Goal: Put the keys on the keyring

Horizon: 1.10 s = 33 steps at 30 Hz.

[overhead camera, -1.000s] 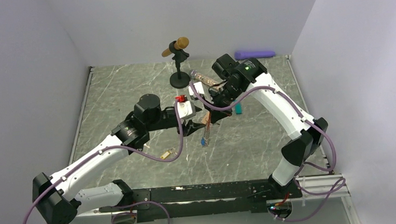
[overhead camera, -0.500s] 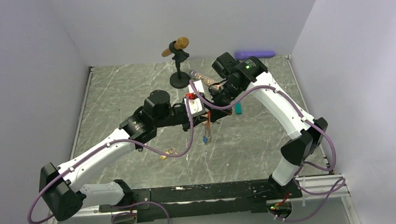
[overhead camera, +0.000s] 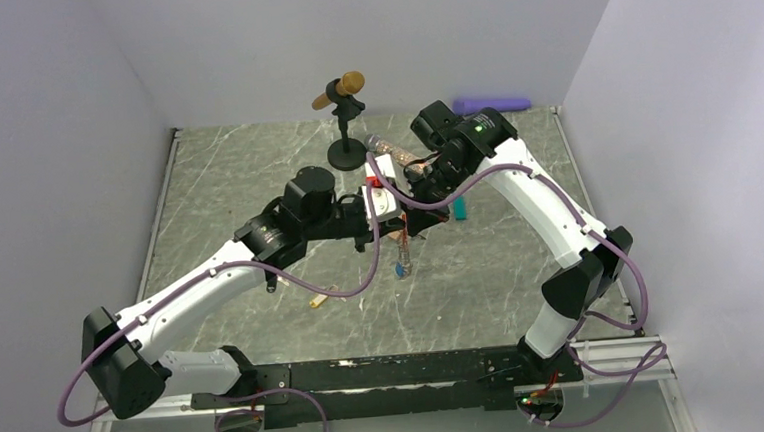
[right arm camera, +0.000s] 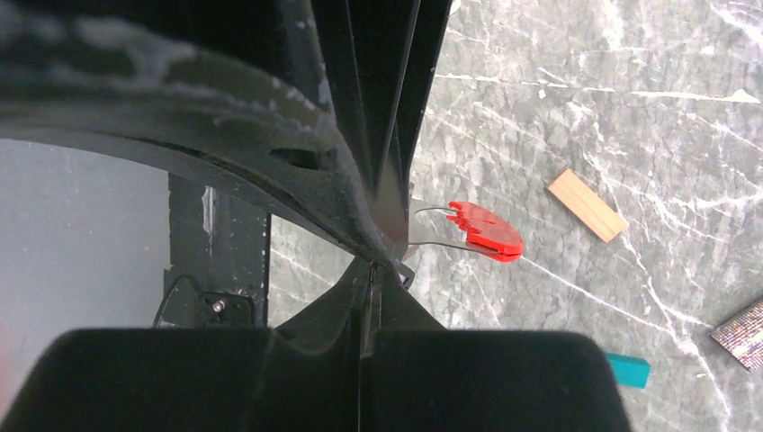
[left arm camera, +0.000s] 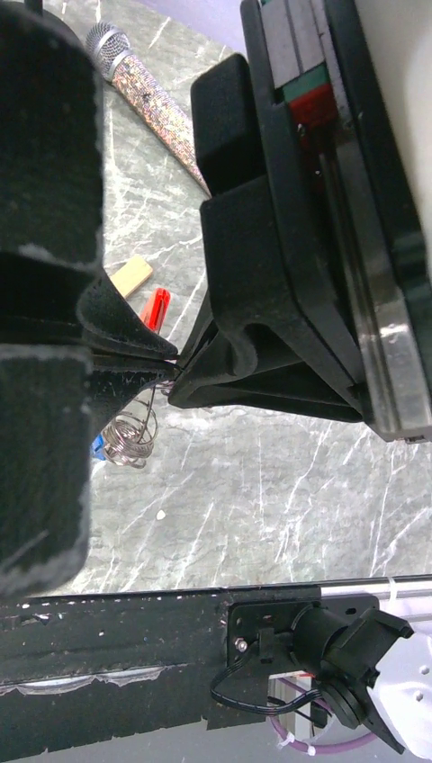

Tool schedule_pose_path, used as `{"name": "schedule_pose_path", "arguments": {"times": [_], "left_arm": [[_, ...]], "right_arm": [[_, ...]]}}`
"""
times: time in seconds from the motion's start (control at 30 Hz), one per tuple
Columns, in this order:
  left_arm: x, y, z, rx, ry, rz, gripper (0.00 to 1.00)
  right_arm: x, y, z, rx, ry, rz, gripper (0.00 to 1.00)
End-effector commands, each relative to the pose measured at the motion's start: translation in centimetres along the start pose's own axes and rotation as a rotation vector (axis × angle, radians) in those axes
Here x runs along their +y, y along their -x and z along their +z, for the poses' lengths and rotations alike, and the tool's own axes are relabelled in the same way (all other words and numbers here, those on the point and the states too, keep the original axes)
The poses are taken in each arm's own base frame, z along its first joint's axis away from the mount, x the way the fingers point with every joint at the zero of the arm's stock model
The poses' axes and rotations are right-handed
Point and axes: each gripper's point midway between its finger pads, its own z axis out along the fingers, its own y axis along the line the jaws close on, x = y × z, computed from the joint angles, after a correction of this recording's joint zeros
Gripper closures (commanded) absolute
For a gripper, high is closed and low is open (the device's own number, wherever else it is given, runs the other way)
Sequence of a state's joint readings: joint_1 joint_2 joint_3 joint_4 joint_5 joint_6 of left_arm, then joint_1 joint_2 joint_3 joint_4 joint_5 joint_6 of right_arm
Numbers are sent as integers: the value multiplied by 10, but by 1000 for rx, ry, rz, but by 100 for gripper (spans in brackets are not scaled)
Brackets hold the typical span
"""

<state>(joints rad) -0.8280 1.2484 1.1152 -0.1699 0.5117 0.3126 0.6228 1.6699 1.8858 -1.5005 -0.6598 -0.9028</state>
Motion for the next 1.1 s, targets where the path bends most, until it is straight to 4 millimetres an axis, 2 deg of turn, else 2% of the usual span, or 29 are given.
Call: {"name": "schedule_pose_path", "arguments": {"times": [0.0,0.13,0.37,0.57,0.93,1.07], "left_arm": [[1,4,0,15,-4,0,100],[8,8,-10,-41,88,-4,100],[17,30,-32,-292,242,-122,100],[19,45,-48,-497,299,-241,100],[25,61,-56,-701,316,-349,100],[27,63,-53,-732,307,-370,100]], "right_arm": [[6,20,-9,-67,-10,-52,100],[4,22,-10,-93,-25,-51,100],[3,32,-12,-204,-34,-47,93],[9,37,-12,-277,11,-49,93],[17,36,-1,-328,81,-46,93],[17,40,-5,-354,76,-54,91]]}}
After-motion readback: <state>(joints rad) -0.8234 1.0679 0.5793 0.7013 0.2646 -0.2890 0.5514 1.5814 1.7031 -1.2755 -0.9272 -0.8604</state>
